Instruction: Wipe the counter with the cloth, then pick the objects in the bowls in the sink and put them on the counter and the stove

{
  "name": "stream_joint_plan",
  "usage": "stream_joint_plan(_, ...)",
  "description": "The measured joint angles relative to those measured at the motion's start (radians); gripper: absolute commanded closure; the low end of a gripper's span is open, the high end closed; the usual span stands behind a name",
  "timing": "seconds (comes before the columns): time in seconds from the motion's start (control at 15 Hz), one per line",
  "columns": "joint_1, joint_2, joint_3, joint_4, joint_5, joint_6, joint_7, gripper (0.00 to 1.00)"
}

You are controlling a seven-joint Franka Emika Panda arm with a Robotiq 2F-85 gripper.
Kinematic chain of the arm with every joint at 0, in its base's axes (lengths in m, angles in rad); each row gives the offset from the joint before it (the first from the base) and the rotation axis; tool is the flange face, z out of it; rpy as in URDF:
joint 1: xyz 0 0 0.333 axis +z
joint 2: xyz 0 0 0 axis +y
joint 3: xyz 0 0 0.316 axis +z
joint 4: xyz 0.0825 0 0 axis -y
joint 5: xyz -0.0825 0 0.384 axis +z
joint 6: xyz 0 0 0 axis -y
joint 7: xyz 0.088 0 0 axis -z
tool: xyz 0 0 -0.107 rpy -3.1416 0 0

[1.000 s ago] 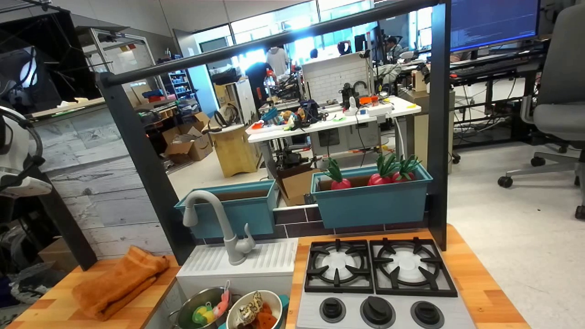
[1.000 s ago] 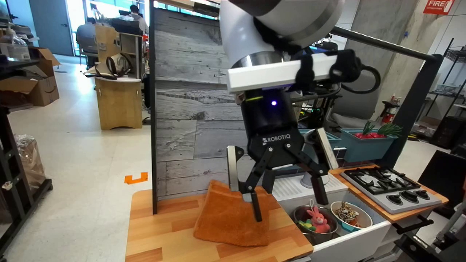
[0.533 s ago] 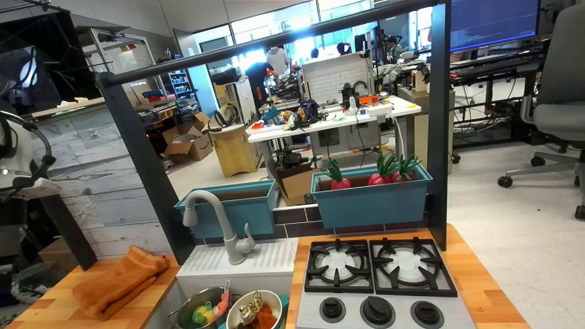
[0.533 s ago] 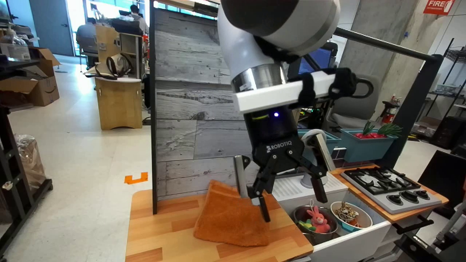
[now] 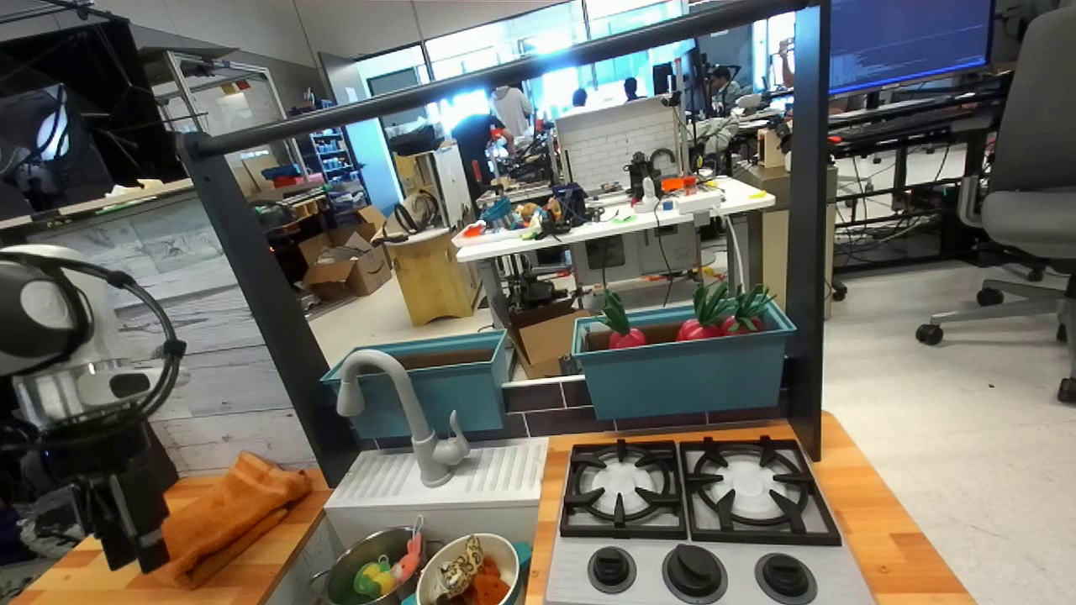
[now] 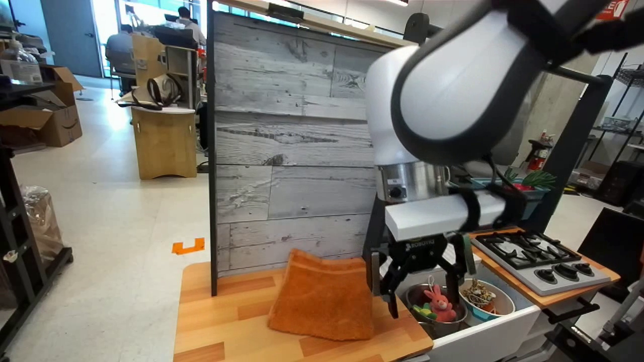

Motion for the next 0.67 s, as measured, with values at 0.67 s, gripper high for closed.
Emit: stream_joint_plan(0.67, -0.117, 0.037, 0.012, -0.211, 0.145, 0.341, -0.125, 0.00)
